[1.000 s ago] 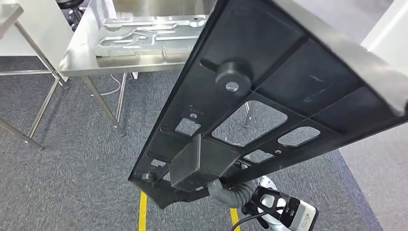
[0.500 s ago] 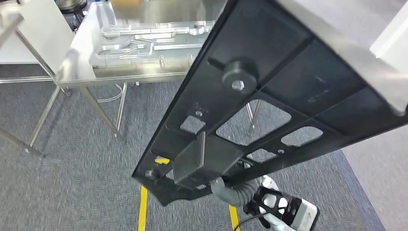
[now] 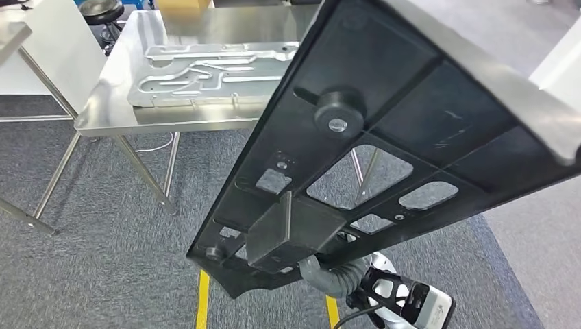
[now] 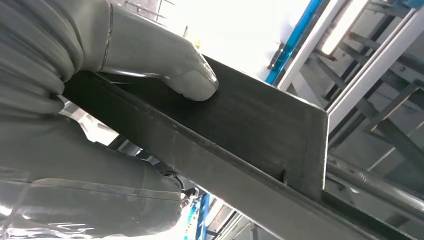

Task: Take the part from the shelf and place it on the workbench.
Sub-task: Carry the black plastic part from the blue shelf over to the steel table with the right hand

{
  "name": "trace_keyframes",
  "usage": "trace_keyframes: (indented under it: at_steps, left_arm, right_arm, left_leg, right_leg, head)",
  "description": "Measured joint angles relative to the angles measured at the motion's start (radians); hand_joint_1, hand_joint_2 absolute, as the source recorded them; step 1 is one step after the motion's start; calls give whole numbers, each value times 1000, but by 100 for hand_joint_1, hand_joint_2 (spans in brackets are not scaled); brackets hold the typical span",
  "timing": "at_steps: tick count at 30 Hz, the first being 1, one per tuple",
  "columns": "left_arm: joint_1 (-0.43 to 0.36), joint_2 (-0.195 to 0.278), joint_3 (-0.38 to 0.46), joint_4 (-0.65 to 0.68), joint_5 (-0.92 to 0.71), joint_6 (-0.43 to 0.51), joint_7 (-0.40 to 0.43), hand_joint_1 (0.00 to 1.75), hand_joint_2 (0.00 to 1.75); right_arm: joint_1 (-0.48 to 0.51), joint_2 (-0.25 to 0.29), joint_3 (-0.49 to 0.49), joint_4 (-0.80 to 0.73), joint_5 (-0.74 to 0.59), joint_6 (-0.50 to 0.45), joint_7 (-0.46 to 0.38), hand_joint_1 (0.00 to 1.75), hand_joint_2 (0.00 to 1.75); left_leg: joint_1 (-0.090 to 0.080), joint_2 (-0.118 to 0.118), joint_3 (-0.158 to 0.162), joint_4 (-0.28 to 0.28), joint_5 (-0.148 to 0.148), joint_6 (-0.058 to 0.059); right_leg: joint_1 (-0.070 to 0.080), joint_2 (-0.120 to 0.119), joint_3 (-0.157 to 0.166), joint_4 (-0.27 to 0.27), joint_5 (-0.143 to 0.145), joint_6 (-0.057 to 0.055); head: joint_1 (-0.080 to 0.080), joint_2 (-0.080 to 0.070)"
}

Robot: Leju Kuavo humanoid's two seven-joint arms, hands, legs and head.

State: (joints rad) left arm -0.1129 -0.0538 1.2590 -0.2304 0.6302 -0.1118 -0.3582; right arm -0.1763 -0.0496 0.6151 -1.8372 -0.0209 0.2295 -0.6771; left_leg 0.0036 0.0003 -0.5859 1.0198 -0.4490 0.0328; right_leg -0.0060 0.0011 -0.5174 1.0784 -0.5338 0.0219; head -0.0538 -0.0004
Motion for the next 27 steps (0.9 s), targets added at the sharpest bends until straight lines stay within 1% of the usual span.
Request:
trace_keyframes:
  at_steps: [1,3,4,5,6,7,8,9,10,11,12,13,14,15,16,17,18,19,20,21,22,23,24,25,26,27]
  left_arm:
    - [-1,0,0,0,0,0,0,0,175]
    - [-2,0,0,0,0,1,0,0,175]
    - [-1,0,0,0,0,1,0,0,175]
    - [0,0,0,0,0,2,0,0,175]
    - [1,0,0,0,0,3,1,0,175]
    - [2,0,0,0,0,3,1,0,175]
    - [2,0,0,0,0,3,1,0,175]
    - [2,-1,1,0,0,4,0,0,175]
    - [2,-2,1,0,0,4,0,0,175]
    - [2,-2,1,0,0,5,0,0,175]
    - [2,-3,2,0,0,6,0,0,175]
    - [1,-3,2,0,0,6,0,0,175]
    - [1,-3,2,0,0,7,0,0,175]
    - [-1,-3,3,0,0,7,0,0,175]
    - [-3,-3,3,0,0,7,-1,0,175]
    - [-3,-3,3,0,0,7,-1,0,175]
    - [-3,-2,3,0,0,6,-2,0,175]
    - [0,-2,4,0,0,6,-2,0,175]
    - [3,-2,4,0,0,6,-3,0,175]
    - [6,-2,4,0,1,6,-3,0,175]
    - [8,-1,4,0,1,6,-4,0,175]
    - [9,-1,4,0,2,6,-4,0,175]
    - [10,0,4,0,2,6,-4,0,175]
    - [9,0,4,0,1,6,-4,0,175]
    - [10,0,4,0,0,6,-4,0,175]
    - [10,0,4,0,-1,6,-5,0,175]
  right_arm:
    - [0,0,0,-1,0,0,0,175,175]
    - [2,0,0,-1,0,2,0,175,175]
    - [5,0,0,-1,0,3,0,175,175]
    - [7,-1,-1,-1,0,3,-1,175,175]
    - [9,-1,-1,-1,0,4,-2,175,175]
    - [10,-2,-1,-1,0,5,-2,175,175]
    - [11,-2,-1,-1,0,6,-3,175,175]
    - [11,-2,-1,-1,0,8,-3,175,175]
    - [11,-2,-2,-1,0,11,-3,175,175]
    - [11,-2,-2,-1,0,14,-3,175,175]
    - [11,-2,-3,-2,-1,18,-3,175,175]
    - [11,-2,-3,-3,-1,21,-3,175,175]
    - [10,-2,-4,-4,-2,23,-3,175,175]
    - [8,-2,-4,-6,-4,23,-4,175,175]
    - [6,-2,-4,-7,-5,23,-4,175,175]
    - [4,-1,-4,-8,-7,23,-4,175,175]
    - [3,-1,-4,-8,-9,24,-4,175,175]
    - [5,-1,-4,-8,-11,24,-4,175,175]
    - [7,-1,-4,-8,-14,24,-3,175,175]
    - [9,-1,-5,-9,-16,24,-4,175,175]
    - [11,-1,-6,-10,-18,24,-4,175,175]
    - [13,-1,-8,-12,-19,25,-4,175,175]
    - [13,-1,-9,-15,-19,26,-4,175,175]
    - [13,-1,-10,-17,-20,28,-4,175,175]
    - [14,-1,-11,-19,-20,29,-3,175,175]
    - [14,-1,-12,-21,-20,29,-3,175,175]
  left_leg:
    - [1,0,9,-3,-2,3]
    - [0,-1,19,-3,-12,8]
    - [-1,-2,24,-3,-18,8]
    - [-1,-3,31,-3,-24,7]
    - [-1,-5,40,-3,-32,6]
    - [-1,-6,51,-3,-40,3]
    - [-1,-7,60,-3,-48,1]
    - [-1,-8,69,-4,-56,-3]
    - [-2,-9,74,-5,-62,-9]
    - [-2,-9,80,-3,-66,-14]
    - [-3,-9,86,0,-66,-21]
    - [-3,-9,90,5,-67,-27]
    - [-3,-8,92,20,-67,-32]
    - [-2,-8,83,46,-72,-36]
    - [0,-7,60,89,-85,-39]
    - [2,-7,26,143,-104,-43]
    - [4,-7,-15,200,-128,-49]
    - [7,-7,-54,243,-146,-54]
    - [9,-7,-80,261,-148,-59]
    - [12,-6,-91,248,-131,-61]
    - [14,-6,-85,203,-94,-61]
    - [16,-3,-69,138,-43,-60]
    - [16,0,-56,83,-8,-59]
    - [13,3,-46,44,13,-55]
    - [10,6,-41,24,23,-49]
    - [7,7,-41,22,17,-42]
  right_leg:
    - [-1,0,-24,44,-20,4]
    - [-4,0,-98,156,-72,11]
    - [-5,0,-132,195,-88,14]
    - [-6,0,-153,205,-87,14]
    - [-7,0,-157,181,-64,12]
    - [-7,0,-146,126,-20,8]
    - [-6,0,-128,61,31,2]
    - [-3,0,-115,7,62,-3]
    - [0,1,-105,-29,80,-8]
    - [2,1,-102,-44,85,-13]
    - [4,2,-98,-48,78,-18]
    - [2,3,-87,-52,83,-24]
    - [0,3,-74,-58,83,-30]
    - [-2,2,-60,-62,79,-35]
    - [-3,1,-49,-66,74,-39]
    - [-4,0,-41,-68,67,-42]
    - [-4,0,-36,-68,61,-43]
    - [-5,1,-30,-68,54,-44]
    - [-5,2,-23,-68,47,-42]
    - [-6,3,-14,-68,39,-40]
    - [-7,4,-3,-68,30,-37]
    - [-8,4,8,-68,20,-33]
    - [-8,3,19,-68,12,-28]
    - [-8,3,26,-68,4,-21]
    - [-8,3,31,-70,-2,-14]
    - [-6,3,36,-69,-4,-6]
  head:
    - [0,0]
    - [0,0]
    - [0,0]
    - [0,0]
    - [0,0]
    - [0,0]
    - [0,0]
    - [0,0]
    - [0,0]
    - [0,0]
    - [0,0]
    - [0,0]
    - [0,0]
    - [0,0]
    - [0,0]
    - [0,0]
    - [0,0]
    - [0,0]
    - [0,0]
    - [0,0]
    - [0,0]
    - [0,0]
    - [0,0]
    - [0,0]
    - [0,0]
    - [0,0]
